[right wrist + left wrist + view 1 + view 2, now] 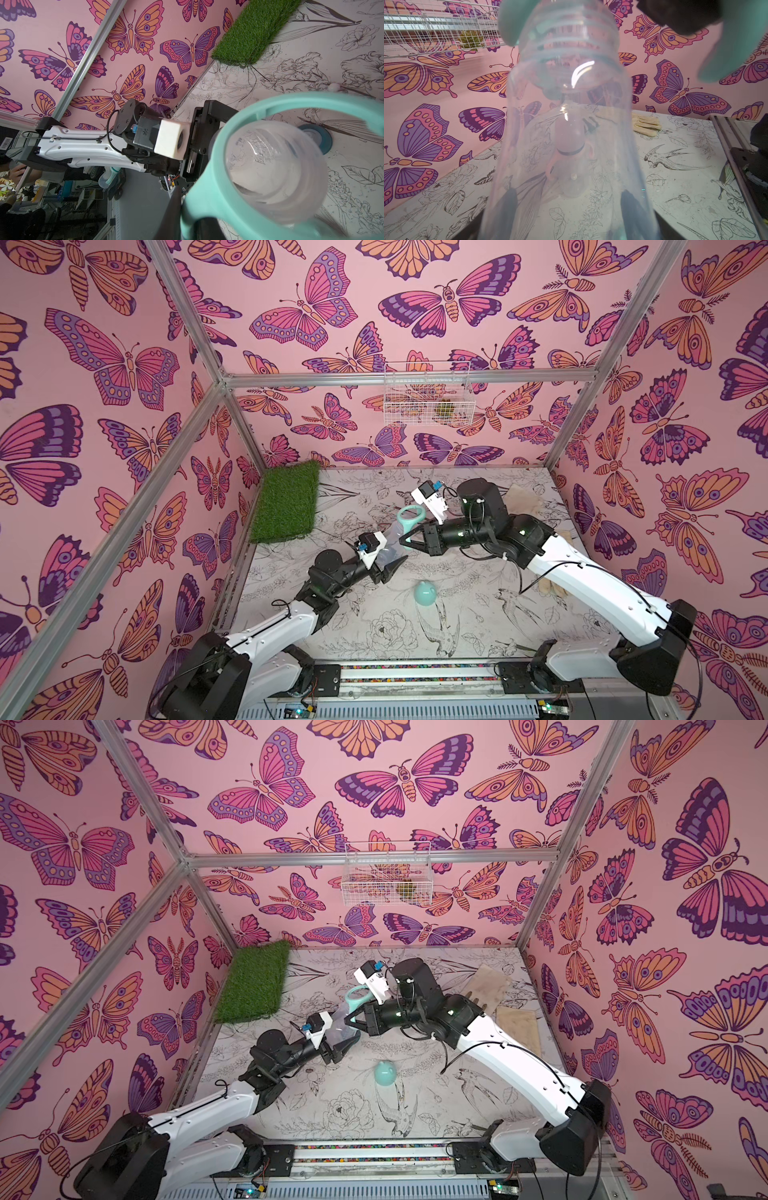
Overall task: Assemble the baby bottles
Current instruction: Put on the handle of the baby bottle.
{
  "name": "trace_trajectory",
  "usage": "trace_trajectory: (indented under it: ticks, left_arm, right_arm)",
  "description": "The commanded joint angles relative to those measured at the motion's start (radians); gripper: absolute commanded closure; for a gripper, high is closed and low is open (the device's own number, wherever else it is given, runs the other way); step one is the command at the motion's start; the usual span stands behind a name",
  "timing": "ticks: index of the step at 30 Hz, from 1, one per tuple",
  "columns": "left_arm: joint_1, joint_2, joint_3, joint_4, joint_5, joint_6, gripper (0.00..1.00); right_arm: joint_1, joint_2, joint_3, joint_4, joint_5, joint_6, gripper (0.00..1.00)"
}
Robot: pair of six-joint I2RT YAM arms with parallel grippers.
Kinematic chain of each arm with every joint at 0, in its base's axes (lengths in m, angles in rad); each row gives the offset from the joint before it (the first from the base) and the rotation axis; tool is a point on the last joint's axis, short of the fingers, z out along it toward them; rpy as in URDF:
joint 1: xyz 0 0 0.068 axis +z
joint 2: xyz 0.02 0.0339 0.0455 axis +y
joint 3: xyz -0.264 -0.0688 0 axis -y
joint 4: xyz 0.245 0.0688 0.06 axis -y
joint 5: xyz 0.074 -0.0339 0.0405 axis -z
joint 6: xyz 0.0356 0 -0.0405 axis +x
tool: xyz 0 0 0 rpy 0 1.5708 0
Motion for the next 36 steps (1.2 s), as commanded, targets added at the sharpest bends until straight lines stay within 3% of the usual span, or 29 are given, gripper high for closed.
trace_trajectory:
  ticks: [1,8,22,31,36]
  left_arm:
    - [0.0,-0.013,-0.001,0.03,0.031,-0.014,1.0]
    - [-0.001,-0.027,-0.017,0.02,-0.001,-0.005,1.0]
    - [-0.001,0.056,-0.013,0.202,0.031,-0.087,1.0]
    - [-0.001,0.076,-0.004,0.342,0.08,-0.173,1.0]
    - [-0.001,0.047,-0.019,0.354,0.042,-0.176,1.0]
  right_arm:
    - [0.001,-0.021,0.005,0.005,0.026,-0.029,1.0]
    - [0.002,-0.031,0.005,0.004,0.03,-0.046,1.0]
    - [0.002,-0.037,-0.044,0.175,-0.173,0.007,1.0]
    - [0.003,-0.045,-0.08,0.188,-0.176,-0.005,1.0]
    - [0.003,-0.059,-0.113,0.212,-0.175,0.005,1.0]
